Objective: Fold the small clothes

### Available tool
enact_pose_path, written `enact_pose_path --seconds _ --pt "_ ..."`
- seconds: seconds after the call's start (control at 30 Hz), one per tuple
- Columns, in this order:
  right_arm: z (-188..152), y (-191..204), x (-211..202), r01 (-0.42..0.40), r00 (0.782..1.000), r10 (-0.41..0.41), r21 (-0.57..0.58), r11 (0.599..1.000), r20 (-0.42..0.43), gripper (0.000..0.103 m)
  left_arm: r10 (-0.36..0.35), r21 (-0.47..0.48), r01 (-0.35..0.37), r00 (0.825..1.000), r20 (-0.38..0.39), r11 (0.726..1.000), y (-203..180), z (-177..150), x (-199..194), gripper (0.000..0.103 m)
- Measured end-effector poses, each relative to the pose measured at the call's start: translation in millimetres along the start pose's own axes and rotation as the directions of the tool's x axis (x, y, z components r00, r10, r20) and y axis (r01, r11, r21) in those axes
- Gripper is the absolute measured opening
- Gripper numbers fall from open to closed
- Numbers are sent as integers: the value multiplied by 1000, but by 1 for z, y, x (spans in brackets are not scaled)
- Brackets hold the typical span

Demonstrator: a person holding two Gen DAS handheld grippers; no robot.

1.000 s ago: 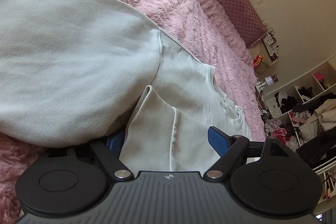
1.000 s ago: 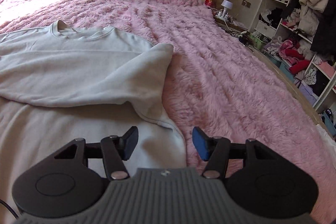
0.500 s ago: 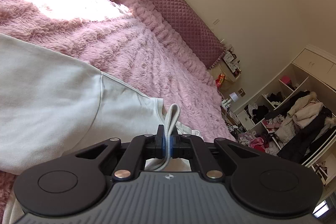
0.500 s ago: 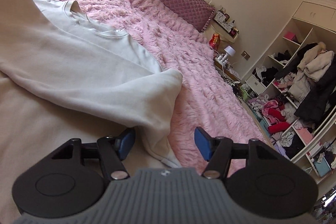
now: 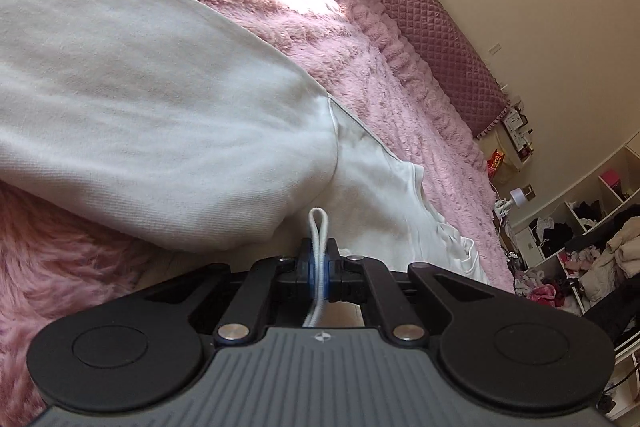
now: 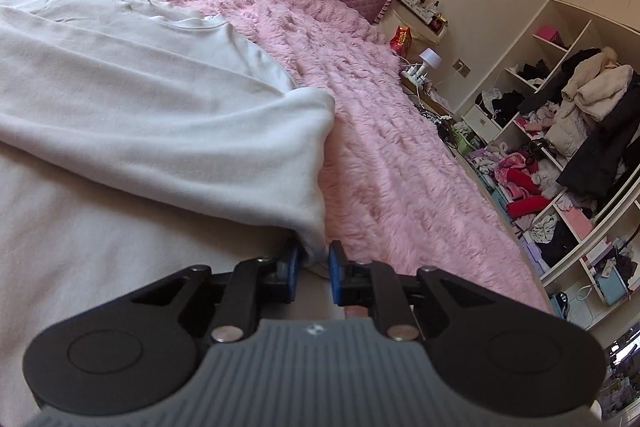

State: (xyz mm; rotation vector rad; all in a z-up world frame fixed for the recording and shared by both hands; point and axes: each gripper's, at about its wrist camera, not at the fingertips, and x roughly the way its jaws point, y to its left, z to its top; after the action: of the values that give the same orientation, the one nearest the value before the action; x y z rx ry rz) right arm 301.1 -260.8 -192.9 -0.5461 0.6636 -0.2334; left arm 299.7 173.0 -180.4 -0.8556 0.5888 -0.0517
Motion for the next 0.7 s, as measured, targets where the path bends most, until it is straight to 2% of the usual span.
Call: enact_pose_path --seconds 0.03,0.1,0.2,0.27,0.33,0.4,0.43,0.53,0.6,0.63,0.67,0.7 --pt "0 -1 0 5 1000 -5 3 1000 2 25 -13 -14 13 1000 -22 1000 3 3 2 5" --pt "1 1 -1 17 1000 -16 -7 1000 20 31 -26 -29 24 998 -51 999 5 8 5 19" --pt "3 5 -3 5 999 -4 -24 1000 40 35 -39 -20 37 996 -75 999 0 14 13 29" --pt "5 9 -3 9 999 -8 -37 999 40 35 -54 9 55 995 -79 998 -10 14 17 29" --pt "6 9 -3 9 999 -8 -29 1000 38 35 -84 54 88 994 -66 995 -24 13 16 4" --pt "6 7 -2 7 999 -6 -16 1000 35 35 -113 124 115 993 -19 986 -42 13 6 4" --pt "6 6 -2 11 999 -11 -8 1000 36 35 -136 175 128 990 32 976 -54 13 -3 4" --pt "5 4 -3 15 999 -16 11 1000 40 34 -197 214 163 969 148 963 -68 19 -23 3" --pt "5 4 -3 11 999 -12 18 1000 37 34 -157 207 121 974 163 971 -65 24 -21 3" --pt "5 4 -2 10 999 -11 21 1000 37 30 -116 187 85 980 163 979 -59 26 -15 3" --pt "4 4 -2 1 999 -2 26 1000 34 26 -83 161 58 985 154 985 -49 26 -10 3" --pt "4 4 -1 -10 1000 10 29 1000 28 15 -48 139 29 989 139 990 -39 25 -5 3"
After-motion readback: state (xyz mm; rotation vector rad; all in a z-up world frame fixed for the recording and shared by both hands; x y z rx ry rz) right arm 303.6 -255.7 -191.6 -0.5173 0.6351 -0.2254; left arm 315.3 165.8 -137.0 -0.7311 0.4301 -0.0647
